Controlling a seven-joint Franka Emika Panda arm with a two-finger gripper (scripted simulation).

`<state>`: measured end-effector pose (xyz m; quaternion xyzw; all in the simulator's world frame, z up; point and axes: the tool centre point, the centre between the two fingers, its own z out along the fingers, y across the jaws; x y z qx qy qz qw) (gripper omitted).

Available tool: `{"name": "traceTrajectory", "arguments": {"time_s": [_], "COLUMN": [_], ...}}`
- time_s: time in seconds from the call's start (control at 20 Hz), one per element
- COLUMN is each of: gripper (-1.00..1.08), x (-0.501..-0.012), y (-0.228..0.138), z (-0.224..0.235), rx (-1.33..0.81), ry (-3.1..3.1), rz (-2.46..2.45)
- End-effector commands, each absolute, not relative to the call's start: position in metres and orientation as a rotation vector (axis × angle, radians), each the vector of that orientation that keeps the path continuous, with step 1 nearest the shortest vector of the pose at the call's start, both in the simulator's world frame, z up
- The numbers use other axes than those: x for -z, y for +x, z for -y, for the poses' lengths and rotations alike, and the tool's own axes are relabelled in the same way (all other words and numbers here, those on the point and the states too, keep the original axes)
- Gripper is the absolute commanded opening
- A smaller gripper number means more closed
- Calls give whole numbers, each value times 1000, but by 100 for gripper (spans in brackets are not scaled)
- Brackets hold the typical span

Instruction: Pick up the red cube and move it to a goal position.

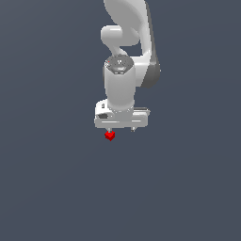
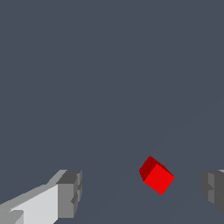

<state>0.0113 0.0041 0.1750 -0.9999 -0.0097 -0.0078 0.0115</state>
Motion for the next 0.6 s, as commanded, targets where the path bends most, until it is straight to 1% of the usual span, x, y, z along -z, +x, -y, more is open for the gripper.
{"name": "traceTrajectory", "arguments": {"time_s": [0.0,0.3,0.55], "gripper": [100,100,100], "x": [-175,-167,-149], "y": [11,9,2], "z": [-4,0,10], "rx": [24,23,21], "ry": [-3118,-3120,-3120], "rz": [30,-19,-137]}}
